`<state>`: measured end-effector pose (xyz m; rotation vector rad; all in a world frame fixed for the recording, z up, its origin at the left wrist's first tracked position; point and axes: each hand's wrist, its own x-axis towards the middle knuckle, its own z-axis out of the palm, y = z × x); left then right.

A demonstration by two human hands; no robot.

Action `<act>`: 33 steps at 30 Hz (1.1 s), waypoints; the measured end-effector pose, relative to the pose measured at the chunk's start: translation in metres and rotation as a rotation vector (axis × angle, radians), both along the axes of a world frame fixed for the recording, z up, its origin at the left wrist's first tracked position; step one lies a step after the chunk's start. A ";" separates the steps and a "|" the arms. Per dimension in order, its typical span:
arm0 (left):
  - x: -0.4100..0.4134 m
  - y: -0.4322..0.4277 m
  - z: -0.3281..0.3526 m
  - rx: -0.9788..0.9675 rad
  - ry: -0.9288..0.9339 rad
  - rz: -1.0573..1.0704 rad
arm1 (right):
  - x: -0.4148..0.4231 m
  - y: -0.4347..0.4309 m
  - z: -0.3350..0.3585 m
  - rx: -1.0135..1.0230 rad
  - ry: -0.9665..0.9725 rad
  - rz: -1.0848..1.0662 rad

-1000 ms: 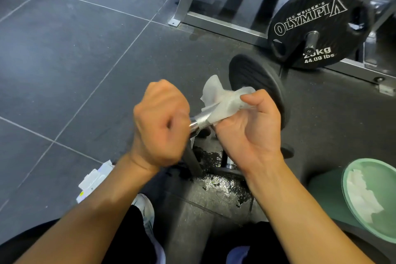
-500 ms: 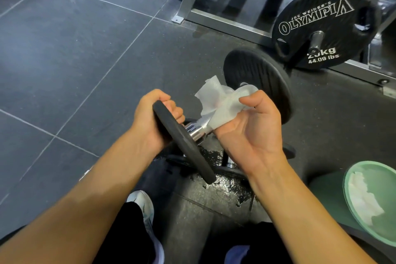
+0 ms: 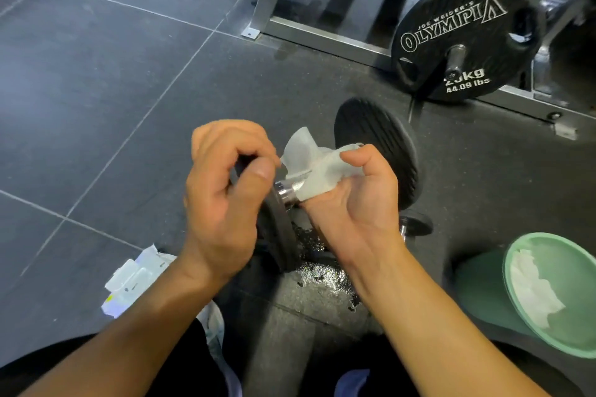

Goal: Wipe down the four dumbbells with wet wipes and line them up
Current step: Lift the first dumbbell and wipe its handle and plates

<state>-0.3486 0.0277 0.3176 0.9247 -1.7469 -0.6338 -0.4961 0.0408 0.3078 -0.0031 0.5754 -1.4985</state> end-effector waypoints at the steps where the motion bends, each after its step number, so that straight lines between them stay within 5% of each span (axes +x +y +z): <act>1: -0.001 -0.004 -0.001 0.210 0.135 0.098 | -0.002 0.000 -0.001 0.006 0.010 -0.012; 3: -0.004 -0.015 0.001 0.795 0.454 0.249 | -0.006 0.000 -0.001 0.004 0.032 -0.008; 5: -0.004 -0.022 -0.002 1.430 0.607 0.173 | -0.006 0.001 0.005 -0.025 0.031 0.004; 7: -0.003 -0.021 -0.008 1.695 0.727 0.032 | -0.004 0.004 0.013 -0.044 0.033 0.045; 11: -0.011 -0.012 -0.015 1.491 0.819 0.100 | -0.001 0.005 0.014 -0.069 0.051 0.081; 13: -0.015 -0.009 -0.011 1.141 0.752 0.064 | -0.001 0.004 0.012 -0.075 0.044 0.101; 16: -0.008 -0.004 -0.009 0.348 0.201 -0.122 | -0.003 0.002 0.007 -0.067 -0.030 0.095; 18: 0.000 -0.008 -0.020 0.086 0.070 -0.099 | -0.005 0.003 0.007 -0.037 -0.057 0.083; 20: 0.002 -0.012 -0.015 0.407 0.345 0.038 | -0.005 0.005 0.010 0.008 -0.044 0.067; 23: 0.002 -0.015 -0.012 1.375 0.647 0.036 | -0.002 0.008 0.013 0.001 -0.003 0.063; 25: 0.002 -0.012 -0.012 1.646 0.752 -0.049 | 0.001 0.009 0.013 -0.032 -0.006 0.091; 28: -0.009 -0.004 -0.015 1.526 0.843 -0.013 | -0.003 0.008 0.009 -0.057 0.005 0.111; 30: -0.014 0.002 -0.016 1.244 0.807 0.003 | -0.005 0.007 0.008 -0.069 0.017 0.120; 33: -0.009 0.005 -0.018 0.431 0.267 -0.136 | -0.006 0.008 0.008 -0.049 0.033 0.123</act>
